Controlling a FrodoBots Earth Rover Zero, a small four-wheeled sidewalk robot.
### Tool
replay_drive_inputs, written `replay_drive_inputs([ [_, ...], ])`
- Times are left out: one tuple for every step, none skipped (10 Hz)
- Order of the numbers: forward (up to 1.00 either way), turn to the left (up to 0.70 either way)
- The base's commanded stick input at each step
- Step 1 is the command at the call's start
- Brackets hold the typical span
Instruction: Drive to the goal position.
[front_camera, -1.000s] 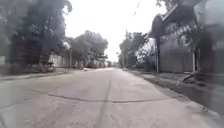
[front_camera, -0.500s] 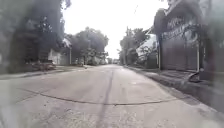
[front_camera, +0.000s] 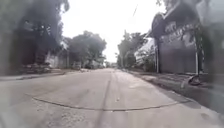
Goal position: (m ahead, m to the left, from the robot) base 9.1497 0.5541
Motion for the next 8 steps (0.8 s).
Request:
replay_drive_inputs([
  [0.5,-0.5],
  [0.5,-0.5],
  [0.5,-0.5],
  [0.5,-0.5],
  [0.5,-0.49],
  [0.5,-0.36],
  [0.5,-0.24],
  [0.5,-0.11],
])
